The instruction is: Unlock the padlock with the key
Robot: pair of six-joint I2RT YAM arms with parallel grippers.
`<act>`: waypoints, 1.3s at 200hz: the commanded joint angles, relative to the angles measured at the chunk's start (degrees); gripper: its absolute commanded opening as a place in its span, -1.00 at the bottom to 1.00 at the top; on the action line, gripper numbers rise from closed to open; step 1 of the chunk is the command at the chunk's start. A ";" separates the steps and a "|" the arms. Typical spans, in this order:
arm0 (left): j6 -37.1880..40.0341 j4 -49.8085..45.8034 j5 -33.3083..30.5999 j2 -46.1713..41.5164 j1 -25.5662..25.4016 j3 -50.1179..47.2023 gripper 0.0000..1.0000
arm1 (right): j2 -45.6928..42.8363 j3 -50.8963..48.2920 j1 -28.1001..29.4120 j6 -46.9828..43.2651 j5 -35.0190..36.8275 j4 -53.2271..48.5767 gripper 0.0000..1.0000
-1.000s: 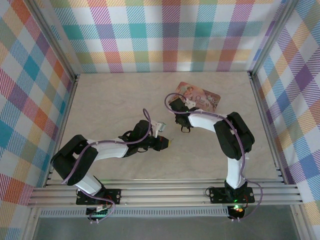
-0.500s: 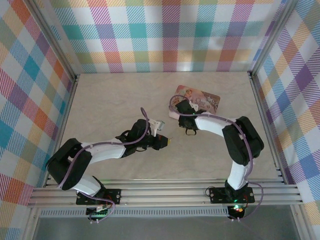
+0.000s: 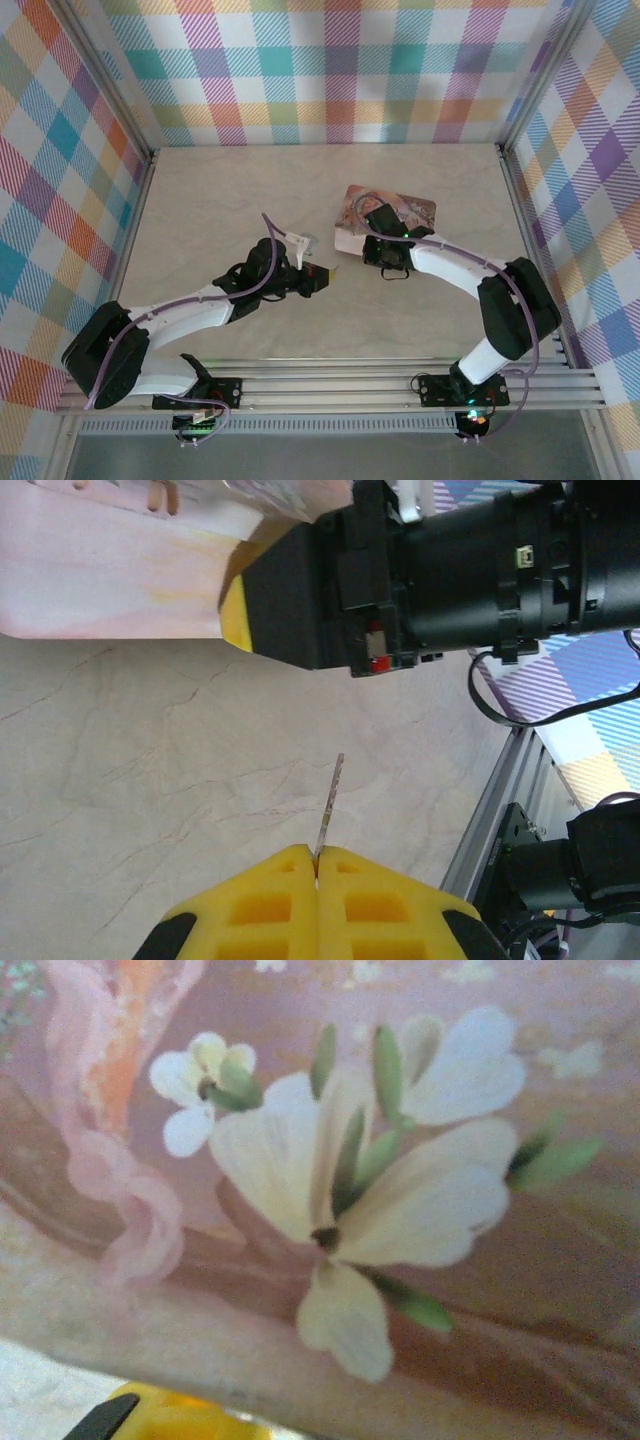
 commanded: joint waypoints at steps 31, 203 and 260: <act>-0.75 -0.93 -1.63 -5.50 0.25 -4.51 -1.00 | -5.99 -0.81 -0.23 1.42 -5.03 -3.48 -1.00; -2.72 19.06 1.26 2.55 -3.96 -6.31 -1.00 | -7.85 8.28 -0.31 4.12 -18.33 -19.15 -1.00; -2.61 28.42 0.23 7.07 -4.78 -7.18 -1.00 | -5.73 11.33 -1.78 4.37 -24.34 -21.73 -1.00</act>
